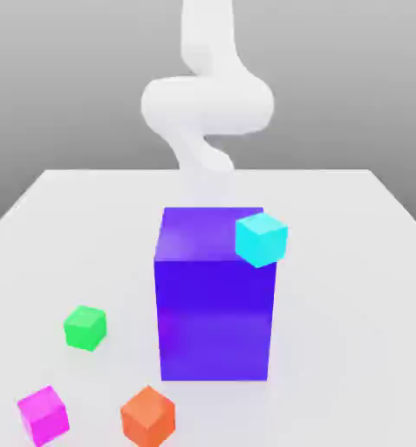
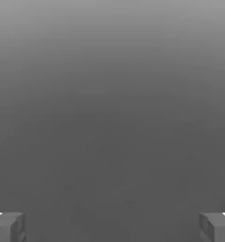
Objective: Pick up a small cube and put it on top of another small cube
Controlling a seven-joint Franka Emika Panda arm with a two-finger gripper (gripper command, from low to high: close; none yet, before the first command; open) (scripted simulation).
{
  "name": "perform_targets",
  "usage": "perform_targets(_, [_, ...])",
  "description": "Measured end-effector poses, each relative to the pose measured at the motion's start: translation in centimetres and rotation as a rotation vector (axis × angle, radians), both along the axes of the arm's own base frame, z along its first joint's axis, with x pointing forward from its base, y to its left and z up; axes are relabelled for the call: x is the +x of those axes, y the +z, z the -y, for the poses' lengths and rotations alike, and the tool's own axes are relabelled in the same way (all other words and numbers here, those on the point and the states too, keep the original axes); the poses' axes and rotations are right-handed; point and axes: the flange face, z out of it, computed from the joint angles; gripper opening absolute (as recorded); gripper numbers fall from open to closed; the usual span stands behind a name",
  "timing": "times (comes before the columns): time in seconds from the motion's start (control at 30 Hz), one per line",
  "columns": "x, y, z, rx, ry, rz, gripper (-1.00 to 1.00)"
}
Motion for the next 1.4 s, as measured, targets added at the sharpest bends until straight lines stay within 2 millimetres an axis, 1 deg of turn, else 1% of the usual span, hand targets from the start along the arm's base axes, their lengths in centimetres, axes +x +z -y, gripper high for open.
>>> perform_targets(0.1, [3.7,-4.3,2.1,0.039,-0.071,-0.080,0.00])
perform_targets(0.23, [7.5,-10.4,5.0,0.087,-0.167,-0.180,0.00])
perform_targets(0.37, [10.3,-17.0,8.2,0.134,-0.267,-0.277,0.00])
perform_targets(0.5, [11.8,-24.1,11.4,0.178,-0.372,-0.374,0.00])
perform_targets(0.6, [12.1,-29.5,14.2,0.211,-0.460,-0.445,0.00])
perform_targets(0.67, [11.8,-33.2,16.1,0.233,-0.522,-0.491,0.00])
perform_targets(0.73, [11.5,-36.9,17.2,0.250,-0.572,-0.539,0.00])
perform_targets(0.8, [10.9,-40.6,18.3,0.267,-0.622,-0.586,0.00])
perform_targets(0.9, [9.3,-46.1,20.1,0.292,-0.705,-0.656,0.00])
perform_targets(0.97, [8.6,-49.3,20.7,0.300,-0.735,-0.682,0.00])
perform_targets(1.07, [8.4,-53.6,20.9,0.302,-0.745,-0.689,0.00])
perform_targets(1.1, [8.4,-54.6,20.9,0.302,-0.745,-0.689,-1.00])
perform_targets(1.27, [8.4,-54.6,20.9,0.302,-0.745,-0.689,-1.00])
perform_targets(1.3, [8.3,-55.1,20.9,0.302,-0.746,-0.689,-1.00])
perform_targets(1.33, [8.3,-54.7,20.9,0.302,-0.746,-0.689,-1.00])
perform_targets(1.4, [8.4,-52.7,20.9,0.302,-0.746,-0.689,-1.00])
